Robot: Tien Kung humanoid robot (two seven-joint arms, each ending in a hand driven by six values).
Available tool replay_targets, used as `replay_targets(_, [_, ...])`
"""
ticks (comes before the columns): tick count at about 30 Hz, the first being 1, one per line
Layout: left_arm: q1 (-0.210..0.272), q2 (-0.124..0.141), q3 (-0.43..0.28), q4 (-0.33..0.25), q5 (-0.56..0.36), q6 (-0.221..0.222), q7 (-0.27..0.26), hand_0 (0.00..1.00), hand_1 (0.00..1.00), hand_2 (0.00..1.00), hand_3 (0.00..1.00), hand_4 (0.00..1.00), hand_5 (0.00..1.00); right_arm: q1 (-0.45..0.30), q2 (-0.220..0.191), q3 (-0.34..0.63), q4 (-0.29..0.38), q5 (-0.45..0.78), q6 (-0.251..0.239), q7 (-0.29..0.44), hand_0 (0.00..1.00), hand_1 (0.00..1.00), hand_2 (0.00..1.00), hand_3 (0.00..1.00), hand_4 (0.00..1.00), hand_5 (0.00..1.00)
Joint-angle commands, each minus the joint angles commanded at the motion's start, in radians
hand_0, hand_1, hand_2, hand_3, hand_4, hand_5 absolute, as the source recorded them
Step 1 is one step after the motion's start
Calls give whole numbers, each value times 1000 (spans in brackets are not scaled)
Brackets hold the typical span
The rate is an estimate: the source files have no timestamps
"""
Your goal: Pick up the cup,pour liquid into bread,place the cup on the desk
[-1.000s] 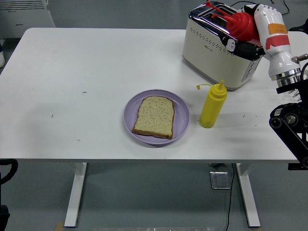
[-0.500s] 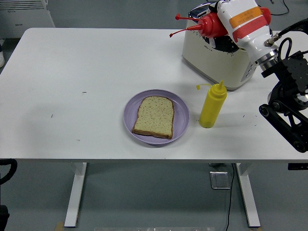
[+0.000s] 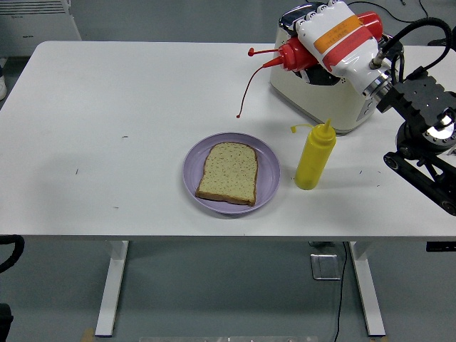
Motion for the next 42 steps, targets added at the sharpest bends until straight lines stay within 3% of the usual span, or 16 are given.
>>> replay_targets(10, [0, -1, 1, 1, -1, -1, 1, 749, 758, 768, 666, 618, 998, 66, 0, -202, -1, 0, 10, -4, 2, 2, 134, 304, 762, 207])
replay_targets(21, [2, 0, 1, 0, -1, 0, 0, 750, 758, 768, 666, 619, 998, 67, -16, -76, 7, 0, 15, -28, 2, 2, 142, 309, 742, 197])
replay_targets(30, [3, -2, 5, 1, -1, -2, 1, 749, 758, 768, 666, 618, 998, 90, 11, -245, -14, 0, 48, -52, 2, 2, 143, 311, 738, 194])
replay_targets(33, [5, -2, 4, 1, -1, -1, 1, 749, 758, 768, 666, 619, 998, 77, 11, -216, -10, 0, 37, -65, 2, 2, 144, 313, 735, 194])
replay_targets(42, [6, -1, 7, 1, -1, 0, 0, 749, 758, 768, 666, 618, 998, 13, 7, -13, 34, 0, -29, -77, 2, 2, 146, 314, 732, 192])
